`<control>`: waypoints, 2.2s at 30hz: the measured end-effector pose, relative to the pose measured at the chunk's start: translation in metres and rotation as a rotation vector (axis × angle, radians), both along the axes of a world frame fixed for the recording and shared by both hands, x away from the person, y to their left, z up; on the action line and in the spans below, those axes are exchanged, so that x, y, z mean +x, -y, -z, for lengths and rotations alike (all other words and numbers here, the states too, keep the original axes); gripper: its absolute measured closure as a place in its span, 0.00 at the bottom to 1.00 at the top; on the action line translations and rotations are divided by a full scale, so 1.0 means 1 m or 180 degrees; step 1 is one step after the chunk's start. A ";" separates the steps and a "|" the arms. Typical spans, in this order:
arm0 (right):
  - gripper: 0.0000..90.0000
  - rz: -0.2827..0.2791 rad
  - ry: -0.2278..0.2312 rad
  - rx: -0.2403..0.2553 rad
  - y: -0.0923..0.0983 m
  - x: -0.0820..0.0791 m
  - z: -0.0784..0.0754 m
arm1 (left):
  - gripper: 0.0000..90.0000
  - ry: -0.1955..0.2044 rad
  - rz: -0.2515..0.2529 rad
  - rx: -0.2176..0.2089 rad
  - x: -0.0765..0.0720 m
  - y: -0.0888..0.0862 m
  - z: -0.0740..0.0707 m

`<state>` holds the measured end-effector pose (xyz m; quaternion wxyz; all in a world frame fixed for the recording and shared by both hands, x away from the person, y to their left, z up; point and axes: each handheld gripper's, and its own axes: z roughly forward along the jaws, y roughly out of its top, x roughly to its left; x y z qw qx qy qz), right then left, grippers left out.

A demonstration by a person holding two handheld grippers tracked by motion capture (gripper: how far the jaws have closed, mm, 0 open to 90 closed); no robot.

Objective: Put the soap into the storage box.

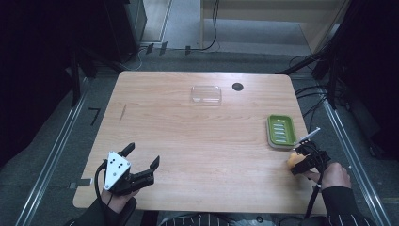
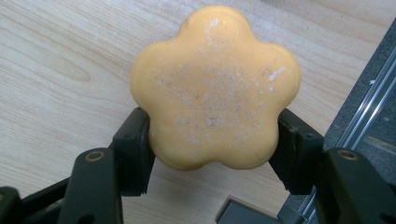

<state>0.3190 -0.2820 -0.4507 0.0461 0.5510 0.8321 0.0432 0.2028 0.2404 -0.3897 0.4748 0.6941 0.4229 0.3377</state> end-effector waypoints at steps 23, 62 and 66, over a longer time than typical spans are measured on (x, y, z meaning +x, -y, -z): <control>0.45 -0.0068 0.0222 0.0015 -0.011 0.014 -0.023 | 0.15 -0.0024 -0.0009 0.0000 0.001 0.000 0.000; 0.45 -0.0156 0.0309 -0.0018 -0.021 0.044 -0.040 | 0.15 -0.0022 -0.0015 0.0002 0.001 0.000 0.000; 0.45 -0.0118 0.0306 -0.0011 -0.019 0.048 -0.042 | 0.15 -0.0028 -0.0007 0.0014 0.001 0.001 0.000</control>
